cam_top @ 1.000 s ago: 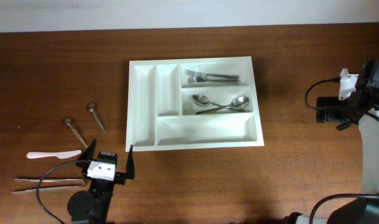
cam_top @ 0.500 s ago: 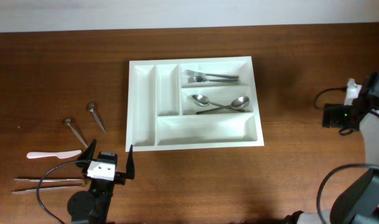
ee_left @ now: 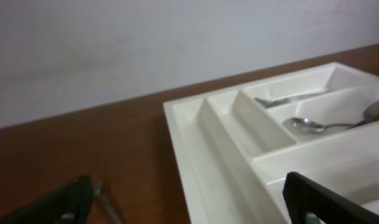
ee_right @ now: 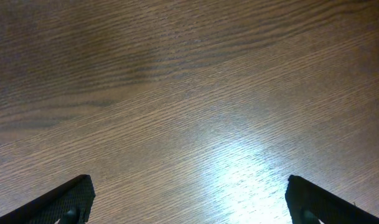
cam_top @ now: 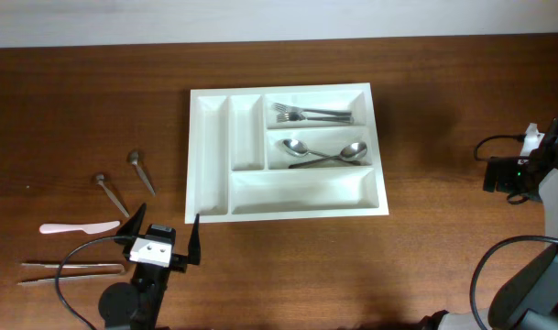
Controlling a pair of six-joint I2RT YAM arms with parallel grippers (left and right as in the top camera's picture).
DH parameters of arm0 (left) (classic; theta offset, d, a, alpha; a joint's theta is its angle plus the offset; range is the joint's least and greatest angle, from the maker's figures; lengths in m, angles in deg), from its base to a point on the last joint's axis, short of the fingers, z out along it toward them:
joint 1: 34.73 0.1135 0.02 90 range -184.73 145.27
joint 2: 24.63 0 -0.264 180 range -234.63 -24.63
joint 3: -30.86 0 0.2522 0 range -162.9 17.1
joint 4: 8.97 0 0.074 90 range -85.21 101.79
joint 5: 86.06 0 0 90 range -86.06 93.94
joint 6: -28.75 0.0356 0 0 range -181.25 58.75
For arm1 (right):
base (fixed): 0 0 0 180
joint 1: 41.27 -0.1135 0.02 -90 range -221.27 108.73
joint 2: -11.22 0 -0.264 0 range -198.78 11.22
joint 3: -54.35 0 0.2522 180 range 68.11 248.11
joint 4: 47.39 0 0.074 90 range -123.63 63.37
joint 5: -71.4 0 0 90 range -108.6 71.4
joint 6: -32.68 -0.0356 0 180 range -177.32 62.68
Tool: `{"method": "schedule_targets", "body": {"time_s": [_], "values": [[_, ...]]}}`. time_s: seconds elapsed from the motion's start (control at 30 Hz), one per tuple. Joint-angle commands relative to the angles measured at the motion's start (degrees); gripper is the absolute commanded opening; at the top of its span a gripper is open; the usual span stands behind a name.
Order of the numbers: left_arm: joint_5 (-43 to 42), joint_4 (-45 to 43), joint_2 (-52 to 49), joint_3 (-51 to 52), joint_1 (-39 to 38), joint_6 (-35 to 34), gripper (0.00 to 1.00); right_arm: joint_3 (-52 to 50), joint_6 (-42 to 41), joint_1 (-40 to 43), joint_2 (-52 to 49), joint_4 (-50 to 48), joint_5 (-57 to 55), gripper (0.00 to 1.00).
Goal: Pack container
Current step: 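Move the left gripper down toward the silver knives at lower left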
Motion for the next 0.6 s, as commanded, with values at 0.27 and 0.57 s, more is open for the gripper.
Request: {"method": "schedule_targets", "body": {"time_s": [0.27,0.57], "values": [[8.41,-1.68,0.28,-0.94,0.35,-7.39,0.99,-0.17,-0.83,0.0,0.11,-0.33,-0.48,0.99],[16.68,15.63,-11.02,-20.02,0.35,-15.19,0.99,-0.17,-0.83,0.0,0.11,-0.33,-0.48,0.99]]}}
